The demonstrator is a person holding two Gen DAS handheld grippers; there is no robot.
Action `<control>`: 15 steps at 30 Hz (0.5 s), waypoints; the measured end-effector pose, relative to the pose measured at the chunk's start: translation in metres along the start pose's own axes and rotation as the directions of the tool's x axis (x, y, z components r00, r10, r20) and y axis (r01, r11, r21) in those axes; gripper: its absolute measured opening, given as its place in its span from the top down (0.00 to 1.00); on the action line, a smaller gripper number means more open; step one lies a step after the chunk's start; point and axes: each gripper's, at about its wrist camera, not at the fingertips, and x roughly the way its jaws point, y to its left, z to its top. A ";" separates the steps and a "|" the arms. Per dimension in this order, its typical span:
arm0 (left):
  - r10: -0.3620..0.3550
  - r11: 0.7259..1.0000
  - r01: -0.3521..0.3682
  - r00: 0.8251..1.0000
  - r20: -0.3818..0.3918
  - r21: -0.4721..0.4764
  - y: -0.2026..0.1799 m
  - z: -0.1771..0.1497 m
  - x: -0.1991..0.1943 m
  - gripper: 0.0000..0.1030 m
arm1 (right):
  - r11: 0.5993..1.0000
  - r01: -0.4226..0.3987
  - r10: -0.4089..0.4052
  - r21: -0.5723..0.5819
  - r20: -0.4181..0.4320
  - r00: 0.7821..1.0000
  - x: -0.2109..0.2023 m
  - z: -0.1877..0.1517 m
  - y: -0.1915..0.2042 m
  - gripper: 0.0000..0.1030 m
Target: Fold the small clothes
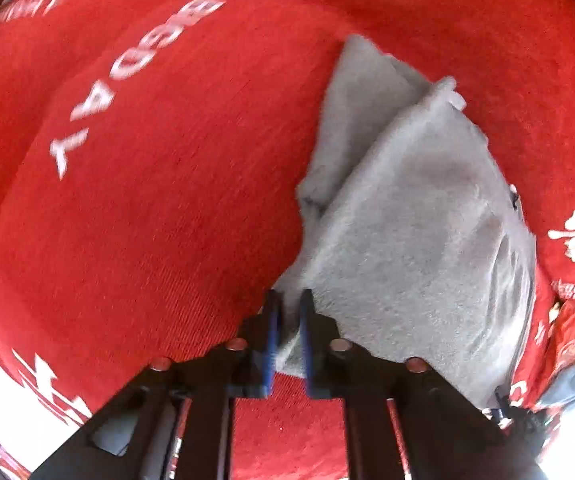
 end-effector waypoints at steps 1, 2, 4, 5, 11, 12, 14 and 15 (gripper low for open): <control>0.031 0.998 -0.032 0.999 0.024 0.058 -0.009 -0.003 -0.007 0.92 | 0.998 0.048 -0.049 -0.051 -0.008 0.999 0.011 -0.003 0.014 0.92; 0.044 0.994 -0.049 0.998 0.047 0.098 -0.015 -0.005 -0.014 0.92 | 0.987 0.092 -0.095 -0.129 -0.014 0.995 0.006 -0.001 0.026 0.92; 0.052 0.987 -0.063 0.996 0.077 0.150 -0.019 -0.014 -0.025 0.93 | 0.947 0.159 -0.167 -0.279 -0.005 0.986 -0.007 -0.003 0.049 0.92; 0.051 0.986 -0.061 0.996 0.068 0.153 -0.018 -0.013 -0.023 0.93 | 0.932 0.173 -0.183 -0.320 -0.002 0.983 -0.011 -0.005 0.054 0.92; 0.095 0.977 -0.103 0.994 0.055 0.184 -0.003 -0.028 -0.001 0.93 | 0.859 0.285 -0.329 -0.426 -0.034 0.944 0.009 0.008 0.040 0.91; 0.100 0.972 -0.110 0.993 0.057 0.206 -0.004 -0.030 -0.004 0.93 | 0.864 0.278 -0.326 -0.420 -0.046 0.944 0.013 0.010 0.035 0.92; 0.110 0.963 -0.120 0.992 0.055 0.243 -0.008 -0.033 -0.011 0.93 | 0.878 0.257 -0.308 -0.404 -0.065 0.949 0.006 0.012 0.032 0.87; 0.116 0.959 -0.127 0.992 0.058 0.254 -0.010 -0.032 -0.015 0.93 | 0.874 0.274 -0.324 -0.402 -0.061 0.944 0.002 0.011 0.032 0.83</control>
